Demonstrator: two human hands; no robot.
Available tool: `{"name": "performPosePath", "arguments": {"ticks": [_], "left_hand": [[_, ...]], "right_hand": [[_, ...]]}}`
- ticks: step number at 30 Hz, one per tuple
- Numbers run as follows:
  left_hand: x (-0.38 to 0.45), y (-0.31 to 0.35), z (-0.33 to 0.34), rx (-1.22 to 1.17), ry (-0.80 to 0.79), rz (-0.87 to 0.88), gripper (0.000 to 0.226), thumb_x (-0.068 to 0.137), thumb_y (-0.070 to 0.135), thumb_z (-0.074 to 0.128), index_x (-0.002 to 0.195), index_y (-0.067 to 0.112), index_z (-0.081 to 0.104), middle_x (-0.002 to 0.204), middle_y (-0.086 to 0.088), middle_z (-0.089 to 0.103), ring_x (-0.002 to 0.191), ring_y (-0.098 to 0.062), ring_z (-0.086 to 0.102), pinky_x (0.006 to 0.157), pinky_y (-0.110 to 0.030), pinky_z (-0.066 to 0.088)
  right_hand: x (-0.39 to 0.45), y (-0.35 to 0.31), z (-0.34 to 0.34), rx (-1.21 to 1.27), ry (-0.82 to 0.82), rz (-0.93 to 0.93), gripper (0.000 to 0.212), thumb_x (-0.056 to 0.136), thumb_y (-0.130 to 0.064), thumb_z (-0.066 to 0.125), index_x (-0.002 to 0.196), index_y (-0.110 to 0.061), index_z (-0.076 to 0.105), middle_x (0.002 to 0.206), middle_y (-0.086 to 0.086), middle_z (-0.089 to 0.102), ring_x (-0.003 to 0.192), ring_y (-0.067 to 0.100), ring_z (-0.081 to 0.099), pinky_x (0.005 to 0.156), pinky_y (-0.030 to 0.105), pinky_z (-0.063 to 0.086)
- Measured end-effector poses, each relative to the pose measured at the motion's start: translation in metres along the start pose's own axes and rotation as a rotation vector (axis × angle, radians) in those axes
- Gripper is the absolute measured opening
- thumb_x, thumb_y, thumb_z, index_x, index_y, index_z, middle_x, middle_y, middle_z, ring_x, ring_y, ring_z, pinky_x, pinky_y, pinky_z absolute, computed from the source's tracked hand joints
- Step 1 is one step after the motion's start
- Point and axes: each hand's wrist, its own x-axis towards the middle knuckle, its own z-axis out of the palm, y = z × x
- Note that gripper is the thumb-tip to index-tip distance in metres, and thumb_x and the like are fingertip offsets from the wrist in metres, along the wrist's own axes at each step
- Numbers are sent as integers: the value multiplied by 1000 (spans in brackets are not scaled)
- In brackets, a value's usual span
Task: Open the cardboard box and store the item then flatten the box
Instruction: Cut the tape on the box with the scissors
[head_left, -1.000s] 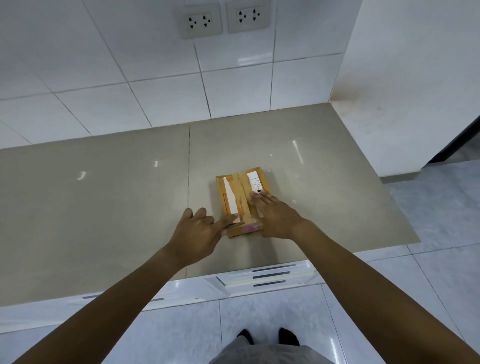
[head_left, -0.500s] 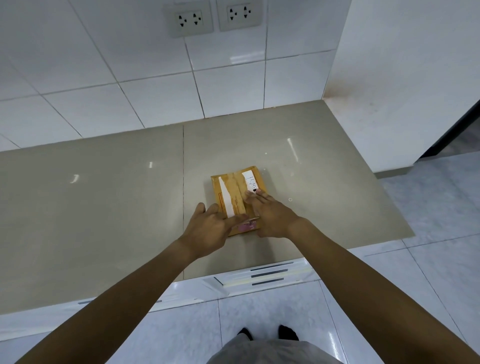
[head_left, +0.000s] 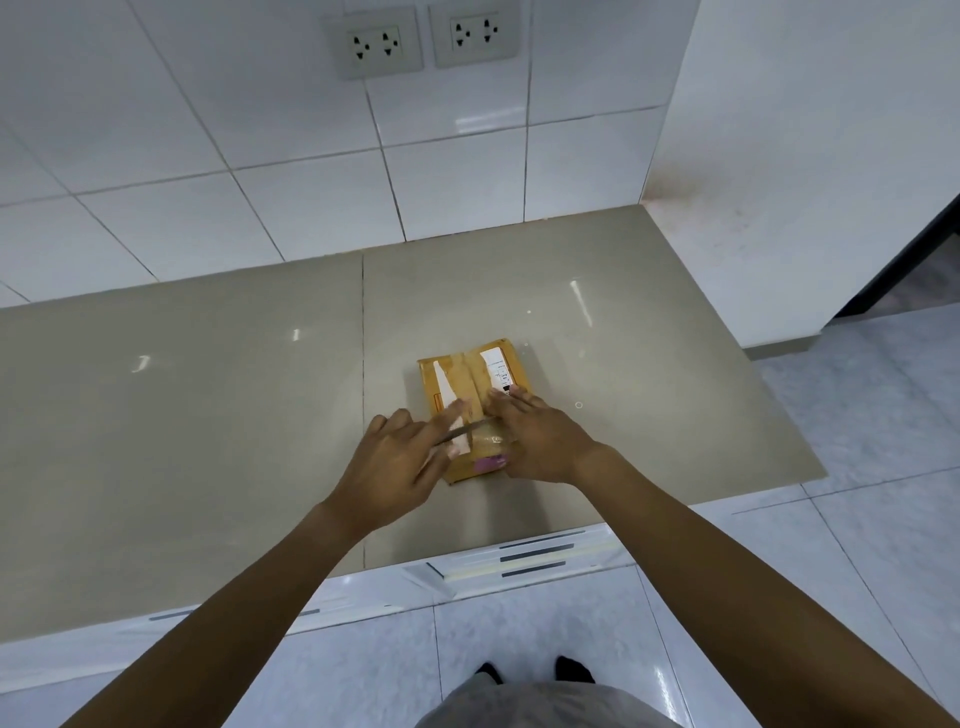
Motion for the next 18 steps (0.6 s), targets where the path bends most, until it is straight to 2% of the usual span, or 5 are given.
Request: {"name": "performPosePath", "arguments": {"ticks": [3,7,10,14,18], "left_hand": [[-15,-17,9,-6,96,-272,44,97,32,42,138,18,46,81,-9,66,74,-25,56,68,-34,42],[-29,-32,33,60,-181,-775,40,93,17,46,132,16,51,100,-17,68,99,-37,56,83,-42,43],[-22,-32,47,-39,-244,-841,37,94,19,42,130,18,52,111,-15,67,107,-38,52,89,-43,42],[2,-18,45,-258,-37,-929,43,97,25,46,139,16,46,130,-22,54,121,-42,45,96,-51,40],[19,17,38,-246,132,-740,54,96,24,48,147,12,33,147,-18,41,136,-37,36,107,-55,31]], "right_hand": [[-2,-4,1,81,34,35,84,80,-53,64,147,-23,23,160,-3,18,148,19,4,112,48,31],[-5,-9,4,124,94,33,68,86,-48,59,144,-25,29,159,-3,21,148,21,7,111,52,32],[-7,-11,5,97,127,23,48,95,-42,47,140,-27,39,158,-2,25,147,23,12,112,51,30],[-9,-16,5,100,165,55,39,100,-38,36,136,-26,48,153,-2,35,145,22,21,112,51,28],[-11,-21,6,108,299,64,31,98,-32,41,122,-20,57,133,2,57,129,22,44,102,47,35]]}}
